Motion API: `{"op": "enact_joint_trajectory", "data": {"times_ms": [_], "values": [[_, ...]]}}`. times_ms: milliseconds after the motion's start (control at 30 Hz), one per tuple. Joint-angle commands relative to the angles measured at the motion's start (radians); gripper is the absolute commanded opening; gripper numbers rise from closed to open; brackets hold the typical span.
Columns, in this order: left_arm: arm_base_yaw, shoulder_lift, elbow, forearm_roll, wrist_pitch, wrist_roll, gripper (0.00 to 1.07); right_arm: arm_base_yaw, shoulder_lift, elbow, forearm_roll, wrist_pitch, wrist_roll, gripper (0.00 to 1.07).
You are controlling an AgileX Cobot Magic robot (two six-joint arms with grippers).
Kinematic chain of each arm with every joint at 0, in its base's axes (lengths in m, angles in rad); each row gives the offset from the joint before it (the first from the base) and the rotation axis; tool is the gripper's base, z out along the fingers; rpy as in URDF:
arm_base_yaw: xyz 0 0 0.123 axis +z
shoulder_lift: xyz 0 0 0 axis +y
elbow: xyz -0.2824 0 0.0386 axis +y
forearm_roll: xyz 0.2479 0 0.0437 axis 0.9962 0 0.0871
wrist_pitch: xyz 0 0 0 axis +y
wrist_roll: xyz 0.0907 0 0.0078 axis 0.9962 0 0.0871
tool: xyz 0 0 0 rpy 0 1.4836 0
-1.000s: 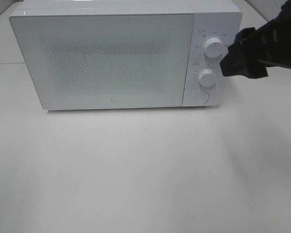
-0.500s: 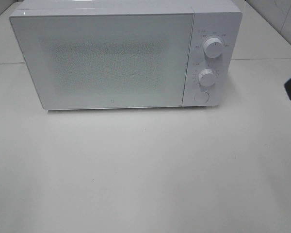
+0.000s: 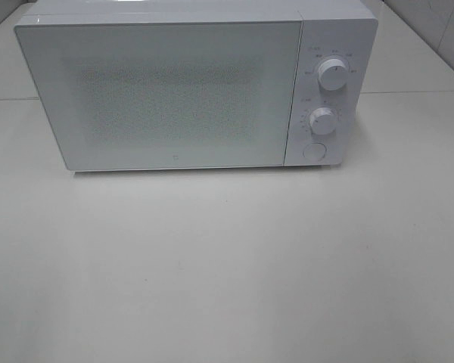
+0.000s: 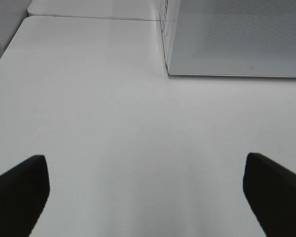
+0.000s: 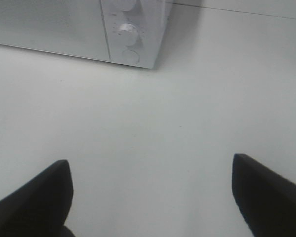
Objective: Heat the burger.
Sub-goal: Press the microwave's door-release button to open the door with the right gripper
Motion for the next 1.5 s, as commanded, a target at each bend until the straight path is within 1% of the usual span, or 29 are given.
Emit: {"op": "enact_joint_trajectory", "data": {"times_ms": [33, 67, 133, 200, 233, 267, 300, 367, 400, 433, 500, 733, 900, 1000, 1133, 1500], "values": [[0.003, -0.003, 0.001, -0.002, -0.014, 0.000, 1.00, -0.063, -0.060, 0.038, -0.017, 0.011, -0.038, 0.86], [0.003, -0.003, 0.001, -0.002, -0.014, 0.000, 1.00, -0.114, -0.108, 0.057, -0.018, 0.010, -0.060, 0.86], [0.003, -0.003, 0.001, -0.002, -0.014, 0.000, 1.00, -0.166, -0.184, 0.081, -0.014, 0.011, -0.072, 0.84], [0.003, -0.003, 0.001, -0.002, -0.014, 0.000, 1.00, -0.178, -0.204, 0.088, -0.014, 0.010, -0.072, 0.83], [0.003, -0.003, 0.001, -0.002, -0.014, 0.000, 1.00, -0.208, -0.252, 0.109, -0.010, 0.021, -0.071, 0.81], [0.003, -0.003, 0.001, -0.002, -0.014, 0.000, 1.00, -0.208, -0.252, 0.109, -0.010, 0.021, -0.071, 0.81], [0.003, -0.003, 0.001, -0.002, -0.014, 0.000, 1.00, -0.242, -0.291, 0.129, -0.004, 0.031, -0.071, 0.80], [0.003, -0.003, 0.001, -0.002, -0.014, 0.000, 1.00, -0.259, -0.311, 0.141, 0.002, 0.031, -0.071, 0.80], [0.003, -0.003, 0.001, -0.002, -0.014, 0.000, 1.00, -0.279, -0.347, 0.163, 0.023, 0.029, -0.071, 0.80], [0.003, -0.003, 0.001, -0.002, -0.014, 0.000, 1.00, -0.279, -0.347, 0.163, 0.023, 0.029, -0.071, 0.80], [0.003, -0.003, 0.001, -0.002, -0.014, 0.000, 1.00, -0.301, -0.406, 0.196, 0.057, 0.028, -0.072, 0.79], [0.003, -0.003, 0.001, -0.002, -0.014, 0.000, 1.00, -0.309, -0.487, 0.252, 0.057, 0.030, -0.071, 0.76], [0.003, -0.001, 0.001, -0.001, -0.014, -0.001, 1.00, -0.309, -0.485, 0.260, 0.056, 0.015, -0.071, 0.75], [0.003, -0.001, 0.001, -0.001, -0.014, -0.001, 1.00, -0.309, -0.485, 0.267, 0.057, -0.021, -0.071, 0.75], [0.003, -0.003, 0.001, -0.002, -0.014, -0.001, 1.00, -0.309, -0.485, 0.302, 0.062, -0.093, -0.079, 0.75], [0.003, -0.003, 0.001, -0.002, -0.014, -0.001, 1.00, -0.309, -0.485, 0.302, 0.063, -0.093, -0.079, 0.75]]}}
